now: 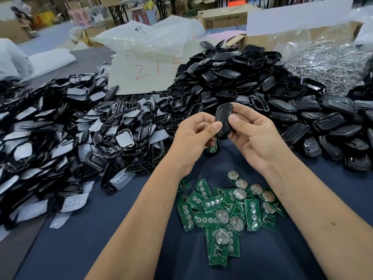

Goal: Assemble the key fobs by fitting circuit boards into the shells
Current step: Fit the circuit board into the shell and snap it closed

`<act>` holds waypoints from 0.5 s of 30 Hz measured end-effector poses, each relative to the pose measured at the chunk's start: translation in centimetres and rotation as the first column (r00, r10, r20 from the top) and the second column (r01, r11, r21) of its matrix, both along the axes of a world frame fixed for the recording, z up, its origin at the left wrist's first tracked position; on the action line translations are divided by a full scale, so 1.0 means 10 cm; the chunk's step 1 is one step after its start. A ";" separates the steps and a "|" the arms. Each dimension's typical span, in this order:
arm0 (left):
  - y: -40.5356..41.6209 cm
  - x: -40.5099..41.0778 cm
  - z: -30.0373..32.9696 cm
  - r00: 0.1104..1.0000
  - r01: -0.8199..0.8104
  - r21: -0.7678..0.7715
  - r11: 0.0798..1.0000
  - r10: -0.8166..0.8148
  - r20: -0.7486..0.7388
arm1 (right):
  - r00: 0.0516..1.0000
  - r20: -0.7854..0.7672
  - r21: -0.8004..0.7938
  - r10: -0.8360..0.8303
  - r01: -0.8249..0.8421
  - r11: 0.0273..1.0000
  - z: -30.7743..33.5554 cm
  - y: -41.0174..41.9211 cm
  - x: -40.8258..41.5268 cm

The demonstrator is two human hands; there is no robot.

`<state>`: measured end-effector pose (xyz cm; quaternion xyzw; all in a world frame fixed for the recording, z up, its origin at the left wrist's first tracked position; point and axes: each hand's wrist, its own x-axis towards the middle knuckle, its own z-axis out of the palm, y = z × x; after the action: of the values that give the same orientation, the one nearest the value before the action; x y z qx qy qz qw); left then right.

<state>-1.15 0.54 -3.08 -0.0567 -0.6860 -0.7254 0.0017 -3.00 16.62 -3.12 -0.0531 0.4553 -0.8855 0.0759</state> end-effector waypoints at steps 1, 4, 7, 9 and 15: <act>0.01 0.00 0.00 1.000 0.006 0.016 1.000 -0.006 0.004 | 1.000 -0.002 -0.028 0.011 -0.011 1.000 0.01 0.00 0.00; 0.03 0.01 0.00 0.999 0.038 0.082 0.996 -0.038 0.001 | 0.999 0.008 -0.114 0.047 -0.046 0.992 0.01 0.00 0.01; 0.04 0.02 0.01 0.999 0.042 0.106 0.993 -0.039 -0.026 | 0.999 0.005 -0.133 0.054 -0.053 0.990 0.02 0.01 0.01; 0.04 0.02 0.01 0.999 0.031 0.113 0.993 -0.027 -0.035 | 0.999 0.000 -0.118 0.044 -0.044 0.992 0.02 0.02 0.01; 0.01 0.02 0.04 0.999 0.034 0.124 0.992 -0.035 0.004 | 0.999 -0.040 -0.037 -0.023 0.022 0.999 0.02 0.00 0.02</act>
<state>-1.00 0.61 -2.66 -0.0661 -0.6384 -0.7668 -0.0096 -2.85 16.66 -2.93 -0.0673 0.4409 -0.8933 0.0558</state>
